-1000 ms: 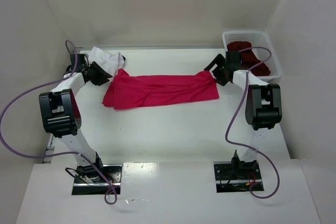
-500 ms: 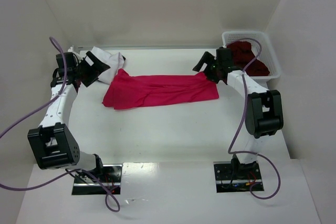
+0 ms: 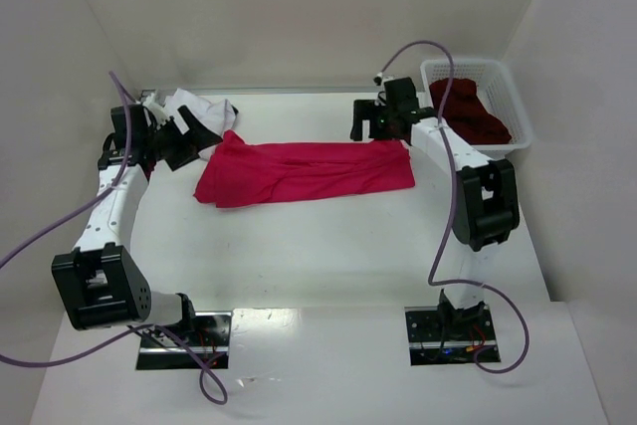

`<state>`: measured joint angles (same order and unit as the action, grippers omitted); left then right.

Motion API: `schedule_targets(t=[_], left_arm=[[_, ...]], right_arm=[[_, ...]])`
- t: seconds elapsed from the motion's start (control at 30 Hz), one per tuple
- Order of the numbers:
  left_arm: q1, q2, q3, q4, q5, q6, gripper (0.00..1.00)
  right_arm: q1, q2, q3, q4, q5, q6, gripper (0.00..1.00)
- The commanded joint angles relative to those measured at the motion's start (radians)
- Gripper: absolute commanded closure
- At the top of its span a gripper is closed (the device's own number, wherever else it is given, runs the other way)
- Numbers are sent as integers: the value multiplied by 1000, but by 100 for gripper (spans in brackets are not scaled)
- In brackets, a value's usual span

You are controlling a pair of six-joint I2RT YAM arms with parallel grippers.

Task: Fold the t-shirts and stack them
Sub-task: Fold the other side of the tshirt into a rectangle, then rotate the tshirt 90 degrees

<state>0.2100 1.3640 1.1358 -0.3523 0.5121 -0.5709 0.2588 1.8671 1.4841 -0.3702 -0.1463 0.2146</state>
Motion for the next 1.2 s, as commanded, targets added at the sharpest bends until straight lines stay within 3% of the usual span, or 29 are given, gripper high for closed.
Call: schedule_targets(t=[0.0, 0.1, 0.2, 0.6, 1.17], left_arm=[[-6, -26, 8, -37, 51, 68, 1], [-6, -26, 9, -50, 51, 68, 1], [-6, -26, -1, -39, 71, 68, 1], [-6, 13, 28, -59, 83, 95, 1], [-6, 61, 104, -68, 103, 97, 1]], right_arm=[[97, 38, 79, -95, 72, -291, 0], [195, 38, 56, -66, 218, -444, 0], [218, 85, 90, -130, 249, -529, 0], [218, 170, 53, -61, 349, -646, 0], [287, 325, 97, -111, 261, -696, 0]])
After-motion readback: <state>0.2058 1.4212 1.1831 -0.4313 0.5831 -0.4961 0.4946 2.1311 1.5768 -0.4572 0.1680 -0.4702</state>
